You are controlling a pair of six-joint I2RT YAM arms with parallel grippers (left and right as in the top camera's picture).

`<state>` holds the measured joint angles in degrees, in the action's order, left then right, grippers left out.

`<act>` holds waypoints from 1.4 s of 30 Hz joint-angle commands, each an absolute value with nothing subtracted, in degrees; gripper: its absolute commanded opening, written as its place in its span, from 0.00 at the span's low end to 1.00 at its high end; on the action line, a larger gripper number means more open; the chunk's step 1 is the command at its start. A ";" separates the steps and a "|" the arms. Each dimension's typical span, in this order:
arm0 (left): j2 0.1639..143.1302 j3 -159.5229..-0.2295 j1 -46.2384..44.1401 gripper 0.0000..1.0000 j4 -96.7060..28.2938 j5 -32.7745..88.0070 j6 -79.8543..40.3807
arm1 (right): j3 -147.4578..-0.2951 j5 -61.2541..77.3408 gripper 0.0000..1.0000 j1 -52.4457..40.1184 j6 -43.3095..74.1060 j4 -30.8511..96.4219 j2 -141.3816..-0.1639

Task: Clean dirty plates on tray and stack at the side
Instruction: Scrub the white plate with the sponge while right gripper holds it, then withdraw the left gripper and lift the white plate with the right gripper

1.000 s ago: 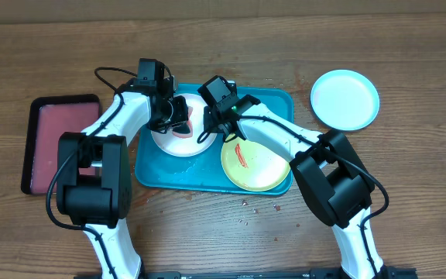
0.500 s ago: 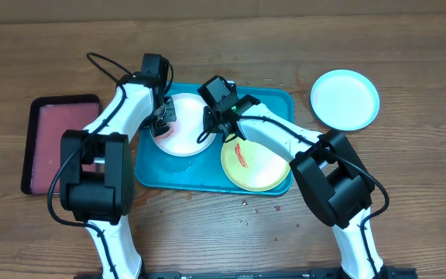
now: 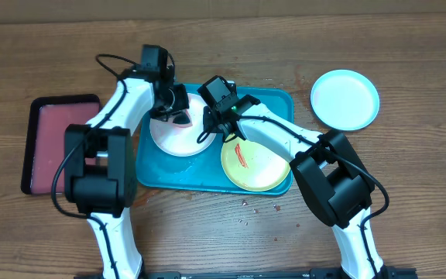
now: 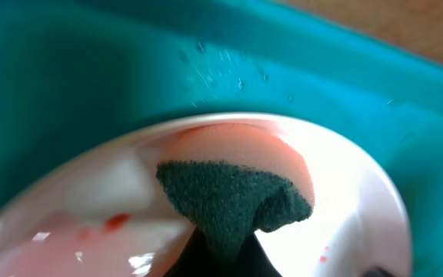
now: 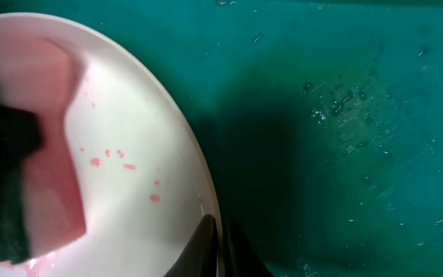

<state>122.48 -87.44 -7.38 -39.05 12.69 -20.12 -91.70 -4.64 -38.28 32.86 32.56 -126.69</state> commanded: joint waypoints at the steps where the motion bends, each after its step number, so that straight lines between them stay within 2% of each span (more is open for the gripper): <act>1: 124.60 -88.29 -7.81 0.04 -39.75 11.25 -21.21 | -91.15 -7.09 0.04 -37.76 33.01 33.34 -125.73; 9: 124.70 -89.82 -6.07 0.04 -46.24 -14.98 -21.26 | -91.15 -7.09 0.04 -37.76 33.01 33.80 -125.73; 15: 124.70 -94.59 -4.47 0.04 -52.53 -24.01 -21.28 | -91.15 -7.09 0.04 -37.76 33.01 33.76 -125.73; 21: 124.60 -104.68 -4.36 0.04 -59.53 -20.36 -23.18 | -91.15 -7.94 0.04 -37.76 32.99 33.78 -125.73; 26: 124.64 -107.39 -4.49 0.04 -59.18 3.11 -19.92 | -91.15 -7.94 0.04 -37.76 33.01 33.54 -125.73; 28: 125.05 -107.02 -4.89 0.04 -58.83 8.25 -19.05 | -91.15 -7.94 0.04 -37.76 32.99 33.17 -125.73; 36: 123.66 -106.89 -4.38 0.04 -61.39 4.99 -20.58 | -91.15 -9.91 0.04 -37.89 31.05 33.87 -125.25; 42: 115.26 -107.48 4.40 0.04 -67.53 -5.10 -28.75 | -91.18 -19.18 0.04 -39.62 28.18 34.72 -120.86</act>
